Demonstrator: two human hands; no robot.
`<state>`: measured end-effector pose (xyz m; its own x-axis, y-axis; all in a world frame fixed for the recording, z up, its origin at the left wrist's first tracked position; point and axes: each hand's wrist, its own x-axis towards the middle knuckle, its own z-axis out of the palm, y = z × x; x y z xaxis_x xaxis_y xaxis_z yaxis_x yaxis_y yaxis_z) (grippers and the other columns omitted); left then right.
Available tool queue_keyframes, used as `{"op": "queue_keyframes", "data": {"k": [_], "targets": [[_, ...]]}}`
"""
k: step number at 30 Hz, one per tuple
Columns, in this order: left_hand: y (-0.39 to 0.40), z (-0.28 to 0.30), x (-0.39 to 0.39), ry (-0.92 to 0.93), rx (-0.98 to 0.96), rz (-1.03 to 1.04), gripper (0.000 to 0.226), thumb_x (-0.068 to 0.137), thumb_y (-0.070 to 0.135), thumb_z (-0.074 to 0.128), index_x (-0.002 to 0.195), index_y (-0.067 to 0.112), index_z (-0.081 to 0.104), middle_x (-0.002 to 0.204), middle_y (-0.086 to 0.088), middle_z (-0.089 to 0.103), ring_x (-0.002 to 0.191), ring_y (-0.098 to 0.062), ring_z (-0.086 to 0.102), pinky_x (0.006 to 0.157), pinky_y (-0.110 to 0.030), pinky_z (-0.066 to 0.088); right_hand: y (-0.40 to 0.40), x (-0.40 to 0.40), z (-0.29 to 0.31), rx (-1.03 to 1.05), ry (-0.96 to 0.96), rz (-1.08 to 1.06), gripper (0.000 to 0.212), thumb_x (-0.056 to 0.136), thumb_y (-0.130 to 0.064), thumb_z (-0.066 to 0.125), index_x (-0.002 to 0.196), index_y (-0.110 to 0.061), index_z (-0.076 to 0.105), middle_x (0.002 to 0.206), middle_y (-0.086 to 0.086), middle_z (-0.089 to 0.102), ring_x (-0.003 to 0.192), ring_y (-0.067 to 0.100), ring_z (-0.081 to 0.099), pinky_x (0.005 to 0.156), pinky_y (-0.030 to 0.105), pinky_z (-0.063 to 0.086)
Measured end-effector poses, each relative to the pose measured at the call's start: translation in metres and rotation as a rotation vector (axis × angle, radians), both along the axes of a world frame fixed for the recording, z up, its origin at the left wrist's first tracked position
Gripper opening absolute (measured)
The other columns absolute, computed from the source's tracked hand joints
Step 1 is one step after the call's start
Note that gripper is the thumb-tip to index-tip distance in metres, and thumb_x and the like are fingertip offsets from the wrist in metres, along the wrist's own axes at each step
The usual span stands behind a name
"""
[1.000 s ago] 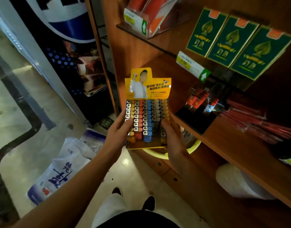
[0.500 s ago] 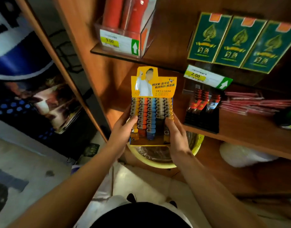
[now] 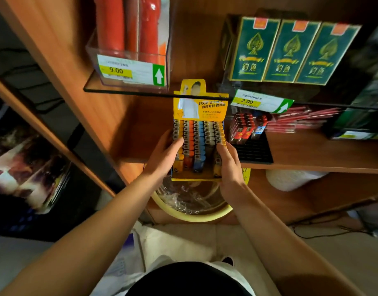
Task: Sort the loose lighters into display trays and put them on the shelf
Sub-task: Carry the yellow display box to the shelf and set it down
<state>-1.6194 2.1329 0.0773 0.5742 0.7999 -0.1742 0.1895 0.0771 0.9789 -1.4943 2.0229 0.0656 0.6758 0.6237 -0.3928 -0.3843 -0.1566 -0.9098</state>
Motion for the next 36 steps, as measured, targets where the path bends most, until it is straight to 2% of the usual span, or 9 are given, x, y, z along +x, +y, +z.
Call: {"op": "queue_keyframes", "data": {"k": [3,6,10,14,17,20,24,29,36], "targets": [[0.005,0.004,0.003,0.074,0.043,-0.036,0.038,0.094,0.055,0.052,0.131,0.053,0.048,0.130,0.021,0.058,0.123,-0.009,0.054,0.108,-0.047,0.042,0.004,0.006,-0.003,0.004,0.013,-0.022,0.071,0.063,-0.065,0.064,0.129,-0.041,0.052,0.126,-0.005,0.064,0.120,0.021,0.058,0.103,0.056,0.044],[0.004,0.006,0.000,0.083,0.012,-0.048,0.019,0.096,0.057,0.050,0.106,0.073,0.048,0.113,0.035,0.058,0.114,-0.005,0.056,0.105,-0.051,0.045,0.004,0.008,-0.005,-0.026,-0.011,-0.011,0.072,0.063,-0.070,0.061,0.129,-0.044,0.053,0.129,-0.004,0.062,0.121,0.022,0.057,0.103,0.055,0.044],[-0.002,0.006,-0.005,0.025,-0.016,-0.036,0.010,0.093,0.063,0.046,0.101,0.069,0.047,0.101,0.040,0.058,0.101,0.006,0.055,0.103,-0.053,0.046,0.000,0.010,-0.002,-0.075,-0.069,0.013,0.076,0.062,-0.075,0.056,0.131,-0.045,0.052,0.131,-0.004,0.061,0.120,0.023,0.059,0.102,0.055,0.046],[-0.007,-0.006,-0.019,0.036,0.028,-0.161,0.054,0.068,0.078,0.060,0.116,0.072,0.037,0.129,0.031,0.052,0.126,-0.006,0.051,0.107,-0.053,0.042,-0.010,0.012,0.009,-0.102,-0.145,0.063,0.062,0.075,-0.071,0.049,0.129,-0.042,0.057,0.122,-0.009,0.064,0.115,0.018,0.060,0.099,0.050,0.049],[-0.011,-0.010,-0.026,0.077,0.184,-0.222,0.080,0.061,0.064,0.075,0.126,0.065,0.029,0.131,0.035,0.050,0.128,-0.001,0.049,0.105,-0.032,0.043,-0.019,0.015,0.010,-0.068,-0.190,0.133,0.051,0.091,-0.061,0.047,0.134,-0.035,0.053,0.125,-0.009,0.062,0.116,0.011,0.058,0.100,0.044,0.047],[-0.016,-0.010,-0.029,0.065,0.306,-0.254,0.093,0.063,0.039,0.087,0.132,0.059,0.028,0.124,0.042,0.051,0.118,0.012,0.052,0.088,-0.008,0.045,-0.028,0.017,0.008,-0.064,-0.254,0.237,0.067,0.085,-0.066,0.053,0.142,-0.032,0.045,0.134,-0.007,0.057,0.121,0.009,0.055,0.099,0.039,0.048],[-0.021,-0.019,-0.029,0.167,0.404,-0.223,0.096,0.068,0.009,0.087,0.140,0.043,0.033,0.122,0.029,0.049,0.104,0.023,0.049,0.073,-0.001,0.044,-0.037,0.020,0.000,-0.070,-0.336,0.321,0.083,0.071,-0.065,0.069,0.144,-0.038,0.039,0.139,-0.004,0.054,0.124,0.015,0.055,0.102,0.044,0.048],[-0.023,-0.023,-0.028,0.368,0.526,-0.145,0.075,0.077,0.020,0.081,0.141,0.027,0.042,0.143,0.006,0.045,0.126,-0.011,0.047,0.093,-0.020,0.041,-0.041,0.025,-0.012,-0.014,-0.504,0.389,0.080,0.073,-0.010,0.082,0.135,-0.041,0.043,0.127,0.001,0.063,0.106,0.016,0.067,0.083,0.041,0.059],[-0.023,-0.027,-0.027,0.480,0.758,-0.072,0.059,0.075,0.025,0.083,0.126,0.009,0.058,0.130,-0.011,0.056,0.125,-0.028,0.041,0.101,-0.036,0.033,-0.045,0.020,-0.016,-0.136,-0.809,0.402,0.098,0.065,-0.031,0.079,0.150,-0.035,0.028,0.134,-0.005,0.056,0.117,0.010,0.058,0.095,0.035,0.053]]}}
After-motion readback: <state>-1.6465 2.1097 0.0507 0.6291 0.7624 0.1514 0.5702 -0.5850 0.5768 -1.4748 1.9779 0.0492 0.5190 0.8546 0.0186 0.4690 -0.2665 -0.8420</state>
